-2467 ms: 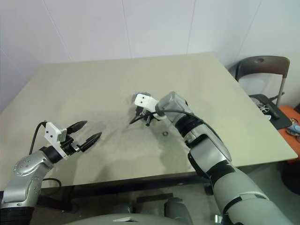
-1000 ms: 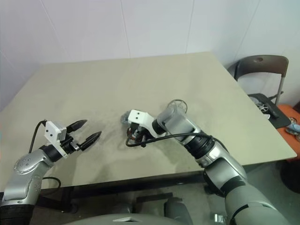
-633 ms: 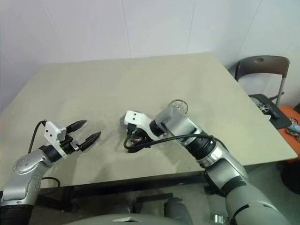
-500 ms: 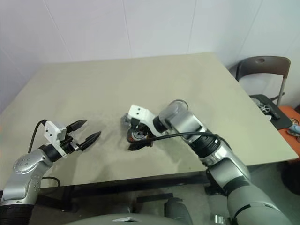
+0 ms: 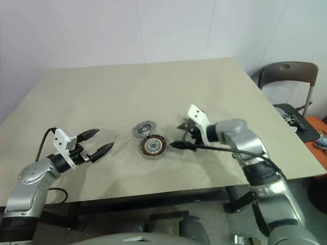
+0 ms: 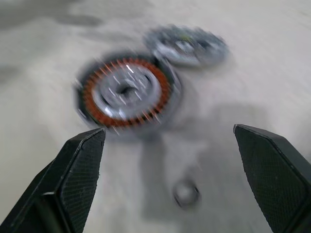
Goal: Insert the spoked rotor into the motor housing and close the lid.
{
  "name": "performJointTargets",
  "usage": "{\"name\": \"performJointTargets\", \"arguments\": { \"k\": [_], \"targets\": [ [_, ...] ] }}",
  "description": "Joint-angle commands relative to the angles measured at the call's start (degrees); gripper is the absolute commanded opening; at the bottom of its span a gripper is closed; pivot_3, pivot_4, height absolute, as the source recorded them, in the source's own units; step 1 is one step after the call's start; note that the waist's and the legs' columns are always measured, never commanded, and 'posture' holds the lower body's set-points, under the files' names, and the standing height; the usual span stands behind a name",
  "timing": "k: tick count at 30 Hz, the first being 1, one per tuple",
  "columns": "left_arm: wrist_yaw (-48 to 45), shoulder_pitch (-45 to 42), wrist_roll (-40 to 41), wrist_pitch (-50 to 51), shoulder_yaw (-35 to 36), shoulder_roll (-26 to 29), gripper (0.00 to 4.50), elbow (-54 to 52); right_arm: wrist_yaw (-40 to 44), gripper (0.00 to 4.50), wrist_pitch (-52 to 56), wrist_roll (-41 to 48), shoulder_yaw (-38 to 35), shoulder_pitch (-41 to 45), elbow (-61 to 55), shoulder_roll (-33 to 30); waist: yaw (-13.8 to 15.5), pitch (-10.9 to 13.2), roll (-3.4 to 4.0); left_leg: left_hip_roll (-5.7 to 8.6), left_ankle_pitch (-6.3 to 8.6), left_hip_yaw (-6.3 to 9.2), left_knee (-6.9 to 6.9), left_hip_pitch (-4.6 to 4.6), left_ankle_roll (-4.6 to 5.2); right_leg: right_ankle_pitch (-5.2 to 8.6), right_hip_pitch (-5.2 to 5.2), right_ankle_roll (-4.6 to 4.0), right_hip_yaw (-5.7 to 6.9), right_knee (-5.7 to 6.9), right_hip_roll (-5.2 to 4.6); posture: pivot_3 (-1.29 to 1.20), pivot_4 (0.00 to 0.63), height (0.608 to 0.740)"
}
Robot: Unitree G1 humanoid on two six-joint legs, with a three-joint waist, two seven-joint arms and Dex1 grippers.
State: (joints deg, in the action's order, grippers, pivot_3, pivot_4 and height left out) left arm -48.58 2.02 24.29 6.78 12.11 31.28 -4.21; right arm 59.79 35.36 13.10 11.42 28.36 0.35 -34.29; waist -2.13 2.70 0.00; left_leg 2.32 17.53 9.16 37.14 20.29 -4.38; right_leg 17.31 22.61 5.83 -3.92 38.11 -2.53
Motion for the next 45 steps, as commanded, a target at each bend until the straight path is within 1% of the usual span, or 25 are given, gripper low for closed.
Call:
{"name": "performJointTargets", "arguments": {
  "k": [1,4,8,13,20,29,31,33,38,41,42,45],
  "targets": [
    [-0.5,-0.9,0.3,-0.5,0.3,0.6,4.5,-0.9,-1.3,4.43,-3.3,0.1,-2.4,-0.2,1.7,0.0,-0.3,0.0,0.0,-0.02,0.0,-0.02,0.0,-0.03,0.0,0.0,-0.03,0.0,0.0,0.01,0.0,0.0,0.0,0.74],
    [-0.5,-0.9,0.2,-0.4,0.1,0.5,4.5,-1.1,-3.4,4.43,-3.6,0.6,-4.0,0.3,5.1,1.4,-0.2,0.0,0.0,-0.03,0.0,-0.06,0.01,-0.17,0.0,0.0,-0.17,0.0,0.0,0.02,0.04,0.0,0.0,0.74],
    [-0.4,-0.6,0.2,-0.4,0.3,0.6,4.5,-1.3,-1.4,4.43,-6.1,0.6,-3.7,-1.2,4.9,0.4,0.0,0.0,0.0,-0.02,0.0,-0.09,0.02,-0.22,0.0,0.0,-0.24,0.0,0.0,0.0,0.03,0.0,0.0,0.74],
    [-0.6,0.0,0.1,-0.9,0.6,0.6,4.5,-1.0,-1.1,4.43,-9.7,-0.8,-1.6,-3.2,6.3,1.7,0.1,0.0,0.0,-0.02,0.0,-0.09,0.01,-0.21,0.0,0.0,-0.25,0.0,0.0,-0.01,0.02,0.0,0.0,0.74],
    [-0.4,-0.3,0.0,-0.9,0.6,0.7,4.5,-0.9,-3.7,4.43,-13.0,-3.5,0.4,-4.6,8.9,4.1,0.1,0.0,-0.01,-0.02,0.0,-0.1,0.04,-0.27,0.0,-0.01,-0.3,0.01,-0.01,0.0,0.04,0.0,0.0,0.74],
    [0.0,-0.5,0.2,-0.1,0.5,0.9,4.5,-2.1,-4.4,4.43,-12.5,-4.0,0.6,-3.8,12.0,5.1,0.1,0.0,-0.01,-0.02,0.0,-0.09,0.04,-0.27,0.0,-0.01,-0.3,0.01,-0.01,0.0,0.04,0.0,0.0,0.74],
    [0.1,-0.5,0.2,-0.1,0.5,0.8,4.5,-2.2,-4.6,4.04,-12.3,-3.9,0.5,-3.9,13.1,5.4,0.0,0.0,-0.01,-0.01,0.0,-0.1,0.04,-0.29,0.0,-0.01,-0.32,0.01,-0.01,0.0,0.04,0.0,0.0,0.74],
    [0.2,-0.6,0.2,-0.1,0.5,0.8,4.5,-2.1,-4.6,3.54,-12.5,-4.2,0.8,-3.7,13.9,5.4,0.1,0.0,-0.02,-0.01,0.0,-0.1,0.04,-0.33,0.0,-0.01,-0.36,0.01,-0.01,0.0,0.04,0.0,0.0,0.74],
    [0.0,-0.9,-0.1,-0.7,0.6,0.8,4.5,-1.1,-4.5,1.83,-13.5,-5.2,1.3,-3.9,14.4,5.1,0.1,0.0,-0.04,-0.01,0.0,-0.1,0.03,-0.35,0.0,-0.01,-0.37,0.01,-0.01,0.0,0.05,0.0,0.0,0.74],
    [-0.2,-1.2,-0.2,-1.1,0.5,0.8,4.5,-0.4,-4.3,0.88,-13.7,-5.4,1.3,-4.0,14.5,5.0,0.1,0.0,-0.04,-0.01,0.0,-0.1,0.04,-0.38,0.0,-0.01,-0.41,0.01,-0.01,0.0,0.05,0.0,0.0,0.74],
    [-0.3,-1.3,-0.2,-1.2,0.5,0.7,4.5,-0.2,-4.2,0.66,-13.7,-5.5,1.2,-4.0,14.5,5.0,0.1,0.0,-0.04,-0.01,0.0,-0.1,0.04,-0.42,0.0,-0.01,-0.45,0.01,-0.01,0.01,0.05,0.0,0.0,0.74],
    [-0.8,-1.6,-0.6,-1.9,0.3,0.9,4.5,0.6,-4.1,0.66,-13.8,-5.7,1.2,-4.1,14.6,4.8,0.1,0.0,-0.03,-0.01,0.0,-0.12,0.01,-0.71,0.0,0.0,-0.77,0.01,-0.01,-0.01,0.06,0.0,0.0,0.74]
  ]
}}
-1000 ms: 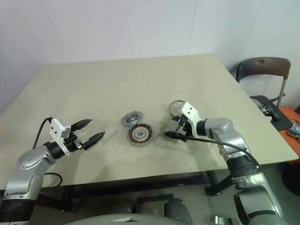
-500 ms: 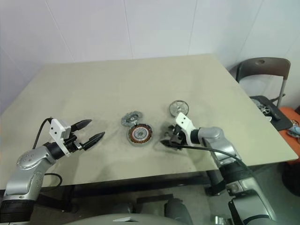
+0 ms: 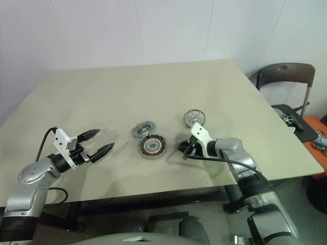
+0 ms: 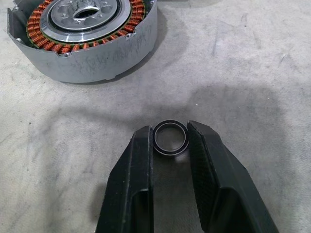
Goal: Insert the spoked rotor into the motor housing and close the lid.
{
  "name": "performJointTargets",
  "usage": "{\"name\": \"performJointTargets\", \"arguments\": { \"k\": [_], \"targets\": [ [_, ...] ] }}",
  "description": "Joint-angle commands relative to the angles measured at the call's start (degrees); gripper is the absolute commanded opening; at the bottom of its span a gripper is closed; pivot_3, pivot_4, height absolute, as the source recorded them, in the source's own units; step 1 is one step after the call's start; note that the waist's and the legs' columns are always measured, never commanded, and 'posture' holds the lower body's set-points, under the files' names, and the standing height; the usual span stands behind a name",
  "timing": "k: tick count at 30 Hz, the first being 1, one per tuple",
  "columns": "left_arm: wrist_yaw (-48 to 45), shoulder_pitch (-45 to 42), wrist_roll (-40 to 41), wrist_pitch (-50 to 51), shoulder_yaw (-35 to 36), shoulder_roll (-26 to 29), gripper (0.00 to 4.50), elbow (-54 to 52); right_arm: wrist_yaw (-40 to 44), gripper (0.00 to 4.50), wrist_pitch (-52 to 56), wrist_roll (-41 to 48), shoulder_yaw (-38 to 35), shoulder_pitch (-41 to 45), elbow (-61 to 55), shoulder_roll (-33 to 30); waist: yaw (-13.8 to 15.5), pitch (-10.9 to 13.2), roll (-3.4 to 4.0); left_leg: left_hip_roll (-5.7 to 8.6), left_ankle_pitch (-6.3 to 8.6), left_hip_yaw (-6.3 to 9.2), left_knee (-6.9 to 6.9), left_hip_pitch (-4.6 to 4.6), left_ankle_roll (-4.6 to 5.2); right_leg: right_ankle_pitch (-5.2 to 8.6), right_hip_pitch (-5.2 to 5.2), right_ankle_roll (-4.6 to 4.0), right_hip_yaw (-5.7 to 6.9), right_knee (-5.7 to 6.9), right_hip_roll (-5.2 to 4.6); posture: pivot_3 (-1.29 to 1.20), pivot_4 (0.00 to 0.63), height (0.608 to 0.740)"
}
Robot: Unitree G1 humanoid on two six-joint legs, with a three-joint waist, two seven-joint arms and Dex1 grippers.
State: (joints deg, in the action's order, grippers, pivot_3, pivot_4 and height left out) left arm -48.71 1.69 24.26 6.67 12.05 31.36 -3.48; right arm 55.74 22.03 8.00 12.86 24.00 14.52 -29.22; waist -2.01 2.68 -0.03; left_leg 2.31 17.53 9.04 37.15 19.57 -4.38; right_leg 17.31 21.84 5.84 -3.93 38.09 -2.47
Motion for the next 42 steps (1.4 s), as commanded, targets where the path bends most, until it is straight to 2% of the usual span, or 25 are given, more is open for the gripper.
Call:
{"name": "performJointTargets", "arguments": {
  "k": [1,6,13,19,30,42],
  "targets": [
    [-0.9,-1.5,-0.9,-2.0,0.1,1.1,4.5,0.2,0.0,0.66,-0.7,-0.7,-0.2,0.2,0.5,-0.3,0.0,0.0,0.0,0.0,0.0,0.0,-0.01,-0.1,0.0,0.01,-0.1,0.0,0.0,-0.01,0.01,0.0,0.0,0.74],
    [-1.3,-1.7,-1.1,-2.5,0.1,1.0,4.5,0.6,1.0,0.66,0.9,0.7,-1.0,0.9,-1.8,-0.6,0.0,0.0,0.0,0.0,0.0,0.01,0.01,-0.25,0.01,0.01,-0.29,0.01,0.01,-0.03,0.02,0.0,0.0,0.74],
    [-1.3,-1.2,-1.3,-2.1,0.0,1.0,4.5,-0.3,4.7,0.66,9.5,5.0,-1.5,6.6,-9.0,-1.4,-0.4,0.0,0.05,-0.03,0.0,0.04,0.0,-0.2,0.0,0.01,-0.19,0.01,-0.01,-0.03,0.02,0.0,0.0,0.74],
    [-0.8,-1.5,-0.6,-0.4,-0.4,0.9,4.5,-2.1,5.5,0.66,13.2,6.3,1.2,12.3,-11.7,1.5,-0.2,0.0,0.04,-0.04,0.0,0.11,-0.04,-0.18,0.0,0.01,-0.18,0.01,0.0,-0.07,0.01,0.0,0.0,0.74],
    [0.6,-1.0,-0.4,1.7,0.0,1.0,4.5,-5.0,6.2,0.66,12.6,4.9,5.1,18.9,-6.7,8.2,-0.2,0.0,0.05,-0.03,0.0,0.22,-0.08,-0.12,0.0,0.01,-0.08,0.01,0.0,-0.08,-0.01,0.0,0.0,0.74],
    [0.1,-0.2,-0.6,-0.1,0.1,0.5,4.5,-3.8,4.6,0.66,9.8,3.3,6.5,17.0,-0.4,11.7,-0.3,0.0,0.06,-0.02,0.0,0.21,-0.13,-0.11,0.0,0.01,-0.04,0.01,0.0,-0.08,0.0,0.0,0.0,0.74]
  ]
}}
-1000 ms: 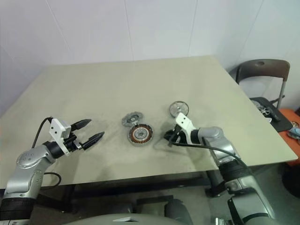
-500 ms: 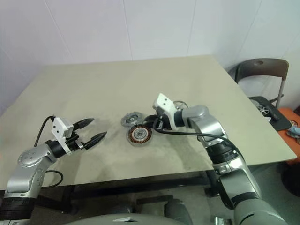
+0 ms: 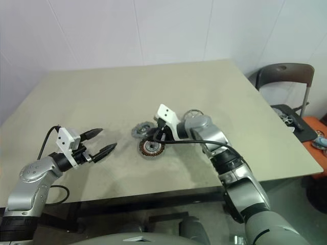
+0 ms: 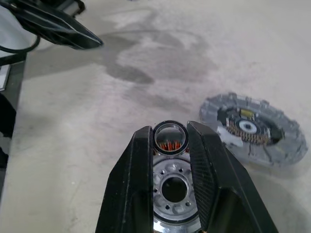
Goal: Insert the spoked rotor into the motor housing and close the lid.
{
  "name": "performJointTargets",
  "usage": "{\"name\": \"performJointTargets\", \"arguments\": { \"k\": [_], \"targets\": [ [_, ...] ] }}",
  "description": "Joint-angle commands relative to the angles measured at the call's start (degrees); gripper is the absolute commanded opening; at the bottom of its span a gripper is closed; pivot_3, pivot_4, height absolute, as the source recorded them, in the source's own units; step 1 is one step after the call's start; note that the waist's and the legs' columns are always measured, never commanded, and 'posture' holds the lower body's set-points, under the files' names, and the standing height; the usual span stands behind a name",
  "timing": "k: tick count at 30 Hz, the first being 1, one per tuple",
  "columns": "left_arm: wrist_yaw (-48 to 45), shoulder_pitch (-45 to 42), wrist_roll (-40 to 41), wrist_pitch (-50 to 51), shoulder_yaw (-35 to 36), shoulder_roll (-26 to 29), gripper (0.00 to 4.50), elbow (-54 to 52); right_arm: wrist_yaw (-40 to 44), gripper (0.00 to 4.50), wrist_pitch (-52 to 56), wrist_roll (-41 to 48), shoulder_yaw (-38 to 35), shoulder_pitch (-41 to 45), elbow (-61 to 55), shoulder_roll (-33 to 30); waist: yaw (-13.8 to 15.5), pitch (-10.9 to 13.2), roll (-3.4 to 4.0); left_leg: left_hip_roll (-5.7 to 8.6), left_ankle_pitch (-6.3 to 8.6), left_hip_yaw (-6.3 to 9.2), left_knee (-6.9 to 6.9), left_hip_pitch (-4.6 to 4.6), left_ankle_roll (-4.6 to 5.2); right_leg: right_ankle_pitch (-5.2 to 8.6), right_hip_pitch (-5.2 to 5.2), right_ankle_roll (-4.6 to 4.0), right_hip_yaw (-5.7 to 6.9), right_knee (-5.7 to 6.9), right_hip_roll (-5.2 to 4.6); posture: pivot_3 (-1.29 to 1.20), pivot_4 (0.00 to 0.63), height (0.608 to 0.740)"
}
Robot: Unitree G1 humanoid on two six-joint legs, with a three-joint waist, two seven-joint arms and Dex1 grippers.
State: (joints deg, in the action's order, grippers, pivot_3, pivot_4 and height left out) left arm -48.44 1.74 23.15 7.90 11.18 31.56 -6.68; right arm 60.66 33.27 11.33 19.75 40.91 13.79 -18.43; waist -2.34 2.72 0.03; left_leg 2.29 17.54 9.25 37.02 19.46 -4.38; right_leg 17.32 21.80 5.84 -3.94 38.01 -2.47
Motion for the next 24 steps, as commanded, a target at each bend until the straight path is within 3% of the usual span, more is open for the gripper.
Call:
{"name": "performJointTargets", "arguments": {
  "k": [1,24],
  "targets": [
    [-0.2,-0.2,0.5,-1.5,1.0,0.3,4.5,-0.6,-0.5,0.66,-1.6,-0.2,-0.4,-0.1,0.8,1.0,0.0,0.0,0.0,0.0,0.0,0.0,-0.01,0.0,0.0,0.0,0.01,0.0,0.0,0.0,0.0,0.0,0.0,0.74],
    [-2.1,-0.8,0.0,-5.9,0.8,0.5,4.5,4.8,-1.3,0.66,-3.5,-1.3,-1.2,-3.0,6.0,2.4,-0.1,0.0,0.02,0.0,0.0,-0.01,-0.02,0.01,0.0,0.0,0.03,0.0,-0.01,0.0,0.01,0.0,0.0,0.74]
  ]
}}
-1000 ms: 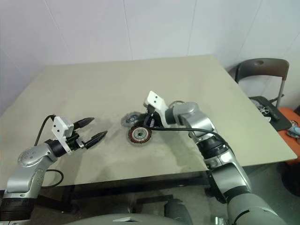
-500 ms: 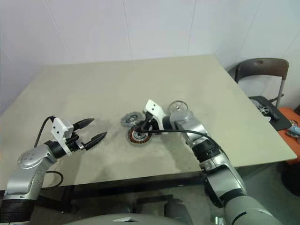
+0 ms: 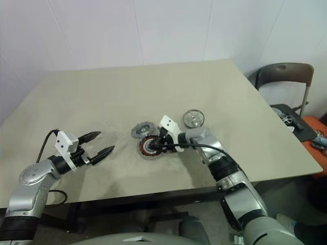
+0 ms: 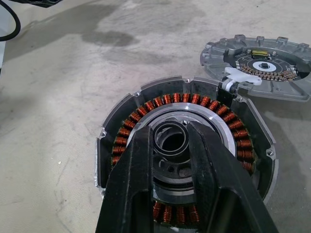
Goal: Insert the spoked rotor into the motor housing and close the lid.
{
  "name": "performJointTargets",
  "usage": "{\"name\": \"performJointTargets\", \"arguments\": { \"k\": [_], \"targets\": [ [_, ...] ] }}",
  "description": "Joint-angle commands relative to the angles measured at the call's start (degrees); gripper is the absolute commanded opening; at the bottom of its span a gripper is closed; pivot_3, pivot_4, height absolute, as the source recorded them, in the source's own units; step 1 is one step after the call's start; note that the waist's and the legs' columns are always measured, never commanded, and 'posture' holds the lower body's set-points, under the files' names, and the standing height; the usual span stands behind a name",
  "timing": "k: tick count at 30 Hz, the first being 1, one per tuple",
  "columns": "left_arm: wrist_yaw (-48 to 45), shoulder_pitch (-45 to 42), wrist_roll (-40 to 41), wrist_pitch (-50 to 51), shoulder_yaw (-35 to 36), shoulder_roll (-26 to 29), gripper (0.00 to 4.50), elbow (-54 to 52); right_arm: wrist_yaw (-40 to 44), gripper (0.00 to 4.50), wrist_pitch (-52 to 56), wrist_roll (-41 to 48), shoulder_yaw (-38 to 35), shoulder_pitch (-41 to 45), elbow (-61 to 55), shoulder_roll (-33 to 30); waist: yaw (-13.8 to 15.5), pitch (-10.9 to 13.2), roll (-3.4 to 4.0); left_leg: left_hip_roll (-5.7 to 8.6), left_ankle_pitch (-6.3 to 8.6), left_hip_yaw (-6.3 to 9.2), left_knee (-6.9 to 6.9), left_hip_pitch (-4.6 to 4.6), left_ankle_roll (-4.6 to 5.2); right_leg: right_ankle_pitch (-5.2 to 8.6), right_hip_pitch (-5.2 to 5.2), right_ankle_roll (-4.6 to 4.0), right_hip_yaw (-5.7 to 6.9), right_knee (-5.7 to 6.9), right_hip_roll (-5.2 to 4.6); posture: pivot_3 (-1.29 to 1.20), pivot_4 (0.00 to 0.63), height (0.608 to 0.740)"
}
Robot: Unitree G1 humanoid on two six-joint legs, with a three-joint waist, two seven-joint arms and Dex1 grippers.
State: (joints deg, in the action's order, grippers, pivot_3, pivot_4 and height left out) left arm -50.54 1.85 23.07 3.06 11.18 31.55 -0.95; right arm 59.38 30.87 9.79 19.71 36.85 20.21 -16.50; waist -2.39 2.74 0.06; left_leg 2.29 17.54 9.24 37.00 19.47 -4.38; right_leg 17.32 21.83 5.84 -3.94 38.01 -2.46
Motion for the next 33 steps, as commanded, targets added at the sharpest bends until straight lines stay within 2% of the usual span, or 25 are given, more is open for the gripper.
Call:
{"name": "performJointTargets", "arguments": {
  "k": [1,33],
  "targets": [
    [0.1,-0.9,0.1,-0.9,0.7,0.5,4.5,-1.3,0.0,0.66,-1.1,0.2,-1.1,1.1,-0.3,0.4,0.0,0.0,0.0,0.0,0.0,0.0,0.0,0.0,0.0,0.0,0.0,0.0,0.0,0.0,0.0,0.0,0.0,0.74],
    [0.3,-0.8,0.5,0.9,0.7,1.8,4.5,-4.0,-0.4,0.66,-2.3,-0.3,-0.8,0.9,0.8,0.2,0.0,0.0,0.01,0.0,0.0,0.0,-0.02,0.0,0.0,0.0,0.0,0.0,0.0,0.0,0.0,0.0,0.0,0.74]
  ]
}}
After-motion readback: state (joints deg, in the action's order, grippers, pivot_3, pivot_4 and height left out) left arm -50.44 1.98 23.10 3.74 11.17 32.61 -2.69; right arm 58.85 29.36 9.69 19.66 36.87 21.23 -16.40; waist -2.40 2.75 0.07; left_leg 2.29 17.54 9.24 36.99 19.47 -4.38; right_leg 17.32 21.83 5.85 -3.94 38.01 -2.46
